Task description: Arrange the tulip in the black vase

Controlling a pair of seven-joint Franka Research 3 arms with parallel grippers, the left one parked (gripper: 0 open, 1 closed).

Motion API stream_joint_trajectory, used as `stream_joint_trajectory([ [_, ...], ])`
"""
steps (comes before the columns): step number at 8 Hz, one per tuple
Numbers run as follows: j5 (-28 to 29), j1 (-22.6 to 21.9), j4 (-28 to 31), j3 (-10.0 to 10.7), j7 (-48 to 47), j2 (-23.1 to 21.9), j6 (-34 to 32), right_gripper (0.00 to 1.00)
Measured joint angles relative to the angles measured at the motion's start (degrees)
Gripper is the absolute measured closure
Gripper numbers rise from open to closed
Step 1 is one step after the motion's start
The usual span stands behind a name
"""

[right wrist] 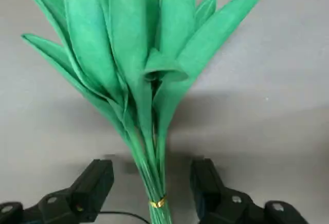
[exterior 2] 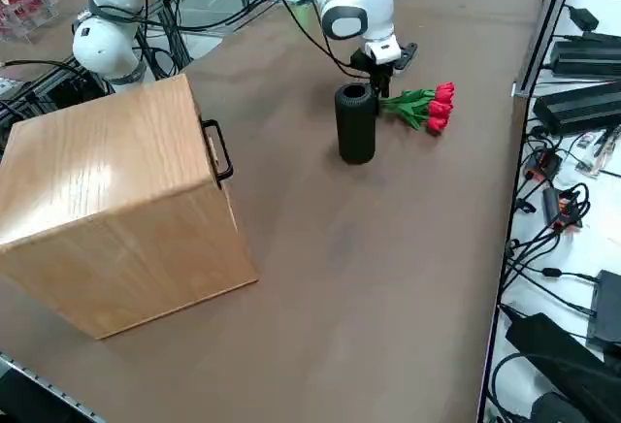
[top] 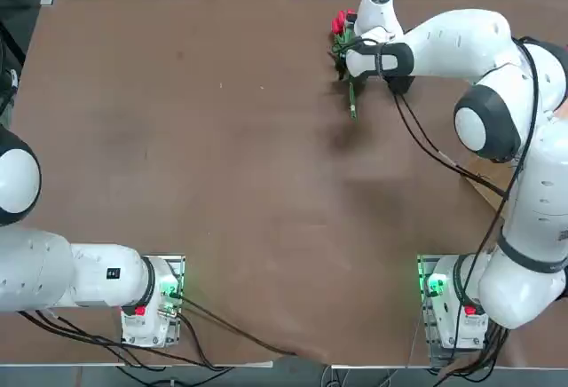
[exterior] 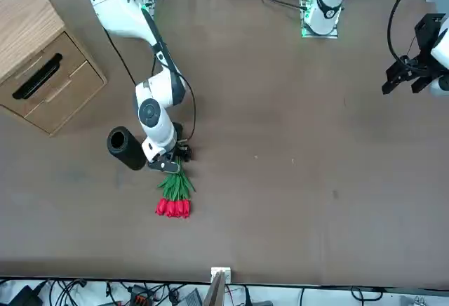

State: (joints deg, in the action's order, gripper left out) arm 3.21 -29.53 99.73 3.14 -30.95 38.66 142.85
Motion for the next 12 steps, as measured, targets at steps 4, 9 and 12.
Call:
stream_joint_trajectory([
  [4,0.0,0.0,0.0,0.1,-0.1,0.1,0.2,0.19],
  [9,-0.1,0.0,-0.1,0.4,-2.2,0.8,0.8,0.46],
  [12,-0.2,-0.5,-0.4,0.7,-7.5,0.7,1.1,0.86],
])
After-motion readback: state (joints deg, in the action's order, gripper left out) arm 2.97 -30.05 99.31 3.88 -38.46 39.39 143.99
